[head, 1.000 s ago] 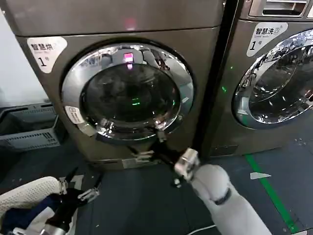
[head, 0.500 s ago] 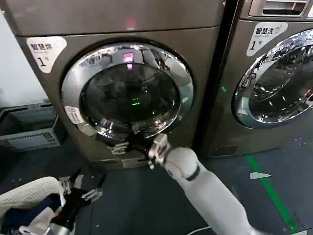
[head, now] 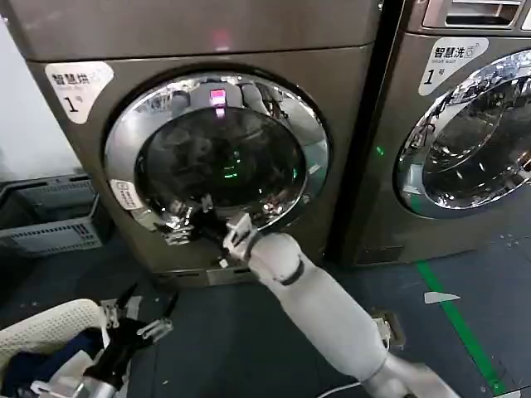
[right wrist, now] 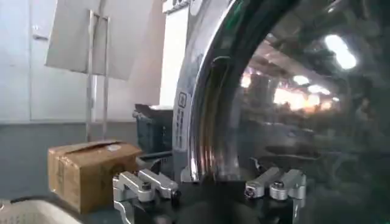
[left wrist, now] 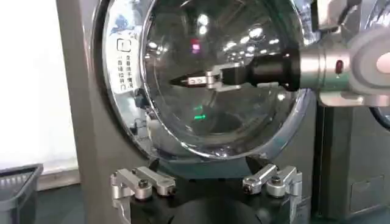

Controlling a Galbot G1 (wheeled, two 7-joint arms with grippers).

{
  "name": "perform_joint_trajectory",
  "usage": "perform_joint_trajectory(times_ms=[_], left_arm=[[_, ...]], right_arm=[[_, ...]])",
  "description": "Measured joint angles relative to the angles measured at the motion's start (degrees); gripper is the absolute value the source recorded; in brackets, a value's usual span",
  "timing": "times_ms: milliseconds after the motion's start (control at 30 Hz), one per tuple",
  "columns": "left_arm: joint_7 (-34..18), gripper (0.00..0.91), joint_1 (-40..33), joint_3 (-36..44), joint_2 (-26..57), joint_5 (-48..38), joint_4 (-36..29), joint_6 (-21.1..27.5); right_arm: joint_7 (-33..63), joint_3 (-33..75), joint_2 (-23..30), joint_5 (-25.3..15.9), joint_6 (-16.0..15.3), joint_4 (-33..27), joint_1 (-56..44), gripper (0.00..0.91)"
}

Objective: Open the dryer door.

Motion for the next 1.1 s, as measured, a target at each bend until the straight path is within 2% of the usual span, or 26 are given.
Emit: perform_joint_trajectory(times_ms=[533,1100], left_arm=[[0.1,0.907,0.3,0.1,0.1,-0.1,0.2,0.0],[0.1,0.907,1.4,-0.2,-0.5,0.5,-0.5,-0.1]], right_arm=[[2.1,-3.4,3.6,0.1,2.1,-7.7,3.5,0.907],[2.5,-5.1,4.5,0.1,2.6,-10.5,5.4,0.907]])
